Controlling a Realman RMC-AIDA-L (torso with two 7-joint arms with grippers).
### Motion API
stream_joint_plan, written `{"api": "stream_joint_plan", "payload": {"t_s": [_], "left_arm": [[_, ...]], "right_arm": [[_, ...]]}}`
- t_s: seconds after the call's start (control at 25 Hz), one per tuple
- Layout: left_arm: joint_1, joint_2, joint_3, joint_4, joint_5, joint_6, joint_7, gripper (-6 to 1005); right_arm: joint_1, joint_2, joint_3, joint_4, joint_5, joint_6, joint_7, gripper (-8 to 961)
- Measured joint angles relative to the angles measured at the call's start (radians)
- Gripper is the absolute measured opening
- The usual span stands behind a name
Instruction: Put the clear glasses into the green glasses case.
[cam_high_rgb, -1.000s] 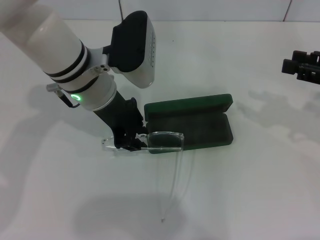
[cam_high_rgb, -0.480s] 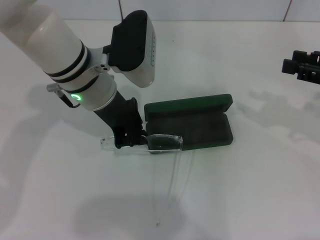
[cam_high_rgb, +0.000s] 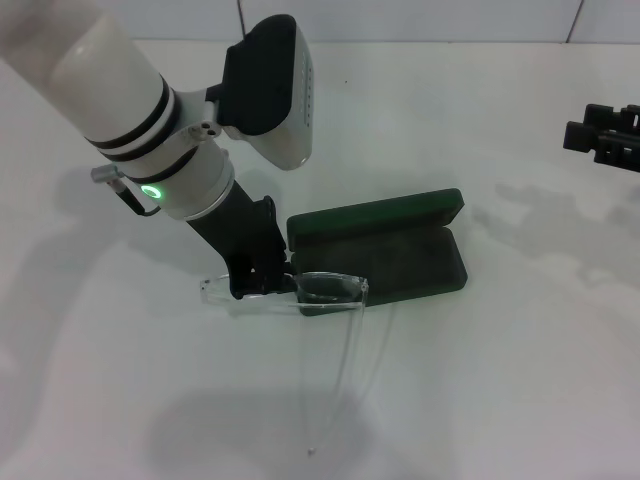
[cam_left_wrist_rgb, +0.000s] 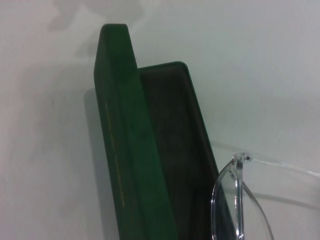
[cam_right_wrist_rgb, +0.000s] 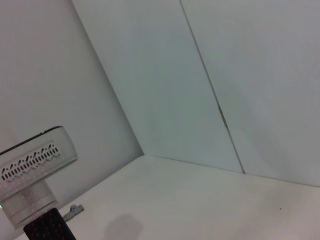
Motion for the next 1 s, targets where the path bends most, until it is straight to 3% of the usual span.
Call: {"api": "stream_joint_plan", "payload": {"t_s": [0.6, 1.0], "left_arm": [[0.024, 0.003, -0.014, 0.185, -0.063, 0.114, -0.057, 70], [0.086, 0.003, -0.183, 0.440, -0.231, 0.243, -0.118, 69]], "right_arm": [[0.004, 0.000, 0.085, 0.047, 0.020, -0.108, -0.029, 479], [0.000, 0.000, 0.088, 0.042, 0.023, -0.193, -0.056, 477]]}}
